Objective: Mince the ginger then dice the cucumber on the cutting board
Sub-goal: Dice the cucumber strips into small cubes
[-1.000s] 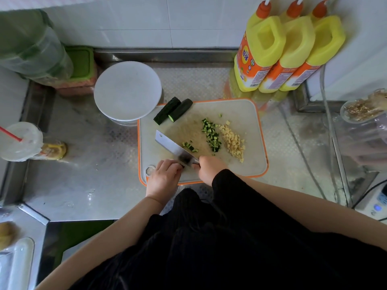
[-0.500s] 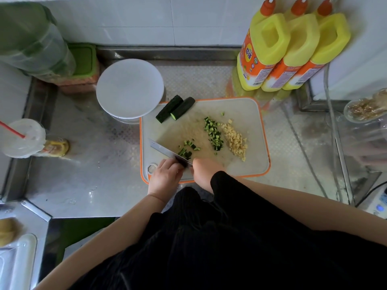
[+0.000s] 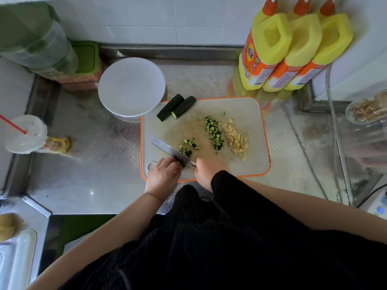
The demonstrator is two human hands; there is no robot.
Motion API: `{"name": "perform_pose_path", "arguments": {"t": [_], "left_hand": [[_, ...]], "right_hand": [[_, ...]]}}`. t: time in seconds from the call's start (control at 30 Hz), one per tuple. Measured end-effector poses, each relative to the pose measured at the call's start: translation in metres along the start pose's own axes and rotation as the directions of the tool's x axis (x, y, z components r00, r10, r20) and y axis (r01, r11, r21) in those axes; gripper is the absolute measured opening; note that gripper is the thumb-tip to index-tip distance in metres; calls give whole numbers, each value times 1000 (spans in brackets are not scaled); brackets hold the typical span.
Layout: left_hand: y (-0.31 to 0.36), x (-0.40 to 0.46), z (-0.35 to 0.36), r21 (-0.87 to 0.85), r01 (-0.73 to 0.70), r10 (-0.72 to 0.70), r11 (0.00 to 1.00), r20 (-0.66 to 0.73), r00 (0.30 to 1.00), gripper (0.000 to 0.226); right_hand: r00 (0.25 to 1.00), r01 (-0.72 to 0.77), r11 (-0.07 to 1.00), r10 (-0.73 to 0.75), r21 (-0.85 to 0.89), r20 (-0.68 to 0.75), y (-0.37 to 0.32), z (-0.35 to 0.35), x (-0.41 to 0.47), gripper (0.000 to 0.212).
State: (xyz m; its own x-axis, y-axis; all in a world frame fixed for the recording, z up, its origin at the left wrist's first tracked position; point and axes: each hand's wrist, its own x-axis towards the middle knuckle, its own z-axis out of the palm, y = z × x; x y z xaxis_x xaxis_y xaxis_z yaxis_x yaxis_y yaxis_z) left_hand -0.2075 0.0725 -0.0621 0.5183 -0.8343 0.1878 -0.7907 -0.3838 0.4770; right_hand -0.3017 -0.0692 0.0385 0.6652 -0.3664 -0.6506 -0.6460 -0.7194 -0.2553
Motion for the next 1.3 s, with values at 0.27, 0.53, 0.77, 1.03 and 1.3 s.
{"name": "perform_pose_path", "arguments": {"t": [0.27,0.53,0.77,1.03,1.3], "left_hand": [[-2,-1,3,-17,19,-19,1000,17,1000,26],[-1,-7,-3,-32,1,-3,999,-79,997,22],[-6,-9,-1,-10,-31,31,999,-8,999,25],[-8,-9,0,-12,-7,7,1000,22,1000,19],[-8,-13,-9,-17,-35,34,999,-36,999,24]], "right_hand": [[998,-30,999,28,35,54,-7,6,6,16],[997,-73,977,71,202,17,5,3,18,32],[1000,21,999,-22,49,4,-3,8,7,24],[1000,-5,999,4,35,25,-16,18,18,24],[998,-44,974,55,224,-44,-6,10,25,31]]}}
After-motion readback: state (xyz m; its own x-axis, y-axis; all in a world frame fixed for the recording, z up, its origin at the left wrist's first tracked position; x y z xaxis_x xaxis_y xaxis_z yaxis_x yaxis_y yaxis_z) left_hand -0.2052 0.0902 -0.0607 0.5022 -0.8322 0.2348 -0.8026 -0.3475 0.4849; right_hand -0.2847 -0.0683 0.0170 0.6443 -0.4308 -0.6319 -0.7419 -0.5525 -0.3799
